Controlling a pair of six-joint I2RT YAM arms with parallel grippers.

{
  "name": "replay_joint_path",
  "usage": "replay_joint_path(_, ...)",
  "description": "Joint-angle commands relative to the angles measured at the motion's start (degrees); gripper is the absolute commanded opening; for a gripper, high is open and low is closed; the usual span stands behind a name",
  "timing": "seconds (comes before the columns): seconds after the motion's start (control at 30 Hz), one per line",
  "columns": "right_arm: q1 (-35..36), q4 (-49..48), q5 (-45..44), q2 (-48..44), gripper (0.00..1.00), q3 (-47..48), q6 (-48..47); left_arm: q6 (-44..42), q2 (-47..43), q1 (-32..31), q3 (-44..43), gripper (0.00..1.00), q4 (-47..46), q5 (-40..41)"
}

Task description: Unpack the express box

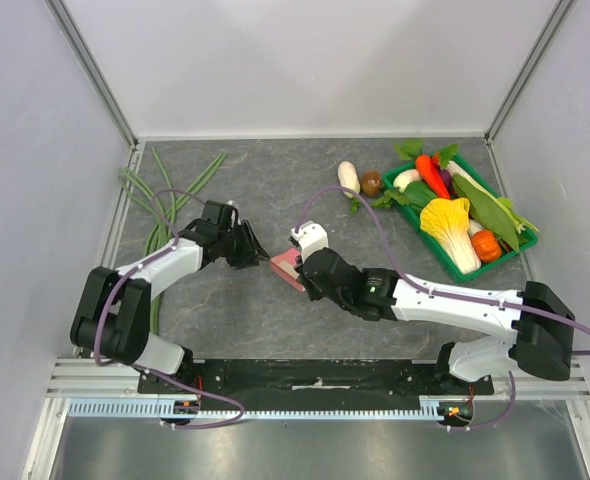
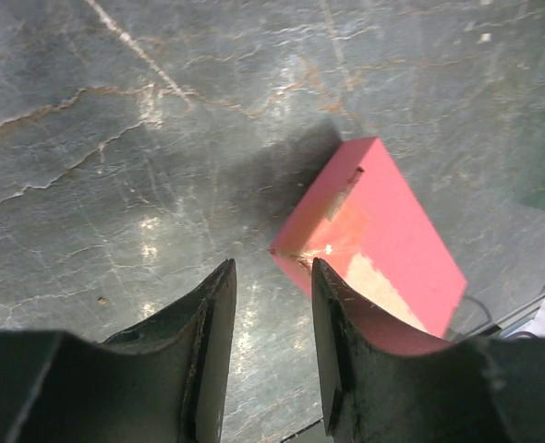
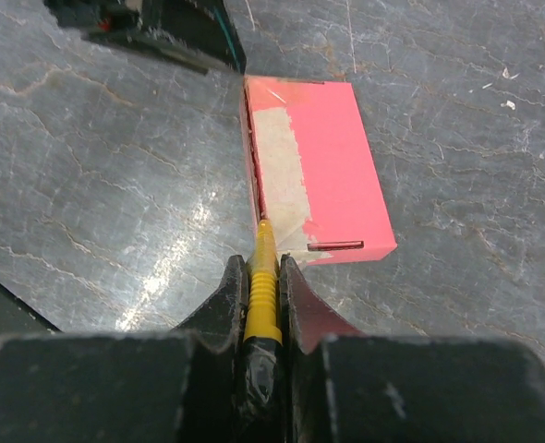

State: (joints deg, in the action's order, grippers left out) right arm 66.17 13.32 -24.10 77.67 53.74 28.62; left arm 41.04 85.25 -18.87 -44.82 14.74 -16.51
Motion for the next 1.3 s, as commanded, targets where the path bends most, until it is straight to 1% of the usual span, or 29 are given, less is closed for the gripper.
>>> replay_joint_path(0.0,0.4,2.8,0.5,1.3,0.00,4.2,-1.8,-2.0,-4.8,-0.2,-0.2,0.46,-2.0,-0.4)
replay_joint_path(0.13,0.3,2.2,-0.3,1.0,0.00,2.8,-1.5,-2.2,-6.7,-0.2,0.1,0.48,-3.3,-1.1)
replay_joint_path(0.27,0.4,2.2,0.9,2.0,0.00,2.8,-1.7,-2.3,-6.1,-0.3,0.0,0.49,-4.3,-2.6)
replay_joint_path(0.33,0.4,2.1,3.3,3.7,0.00,3.2,-3.6,-2.4,-5.2,-0.3,-0.3,0.50,-5.7,-4.6)
replay_joint_path(0.37,0.4,2.3,6.7,4.8,0.00,3.9,-4.4,-2.3,-4.0,-0.7,-0.5,0.50,-6.5,-5.7)
replay_joint_path(0.43,0.4,3.2,8.5,6.7,0.00,5.0,-4.4,-1.6,-2.6,-1.3,-1.7,0.50,-7.4,-6.2)
replay_joint_path(0.47,0.4,2.2,11.7,6.7,0.00,4.6,-4.6,-1.4,-1.2,-1.8,-2.2,0.50,-8.5,-6.9)
replay_joint_path(0.5,0.9,-0.3,12.9,6.0,0.00,4.0,-4.5,-1.4,-0.4,-2.1,-3.0,0.50,-8.9,-7.4)
replay_joint_path(0.57,0.9,-1.9,14.4,5.9,0.00,2.3,-4.0,-1.4,1.8,-2.9,-5.7,0.50,-10.6,-8.1)
replay_joint_path(0.73,0.8,-1.7,12.0,8.6,0.00,-0.3,-1.4,-2.0,11.3,-4.2,-13.3,0.51,-14.6,-10.6)
replay_joint_path(0.8,0.8,-2.2,10.6,9.6,0.00,-1.0,-0.8,-2.5,13.8,-4.9,-15.3,0.53,-19.6,-12.0)
replay_joint_path(0.83,0.8,-2.2,10.0,10.1,0.00,-1.4,-0.4,-2.7,16.5,-5.1,-16.1,0.53,-20.5,-12.4)
replay_joint_path(0.87,0.8,-2.2,9.6,11.1,0.00,-1.4,0.4,-2.9,18.3,-5.4,-17.0,0.54,-21.1,-14.1)
replay_joint_path(0.93,0.8,-2.3,8.6,11.6,0.00,-1.4,1.4,-3.4,22.3,-5.6,-19.2,0.54,-21.2,-14.6)
replay_joint_path(1.1,0.9,-2.1,3.5,9.6,0.00,-2.6,5.5,-3.4,26.3,-5.6,-18.9,0.53,-20.4,-14.9)
replay_joint_path(1.13,0.9,-1.8,1.2,9.3,0.00,-2.7,5.9,-3.2,26.5,-5.6,-18.6,0.54,-19.5,-14.9)
replay_joint_path(1.27,0.6,0.4,-3.1,7.1,0.00,-3.5,6.9,-2.4,25.1,-5.6,-16.6,0.52,-17.1,-14.4)
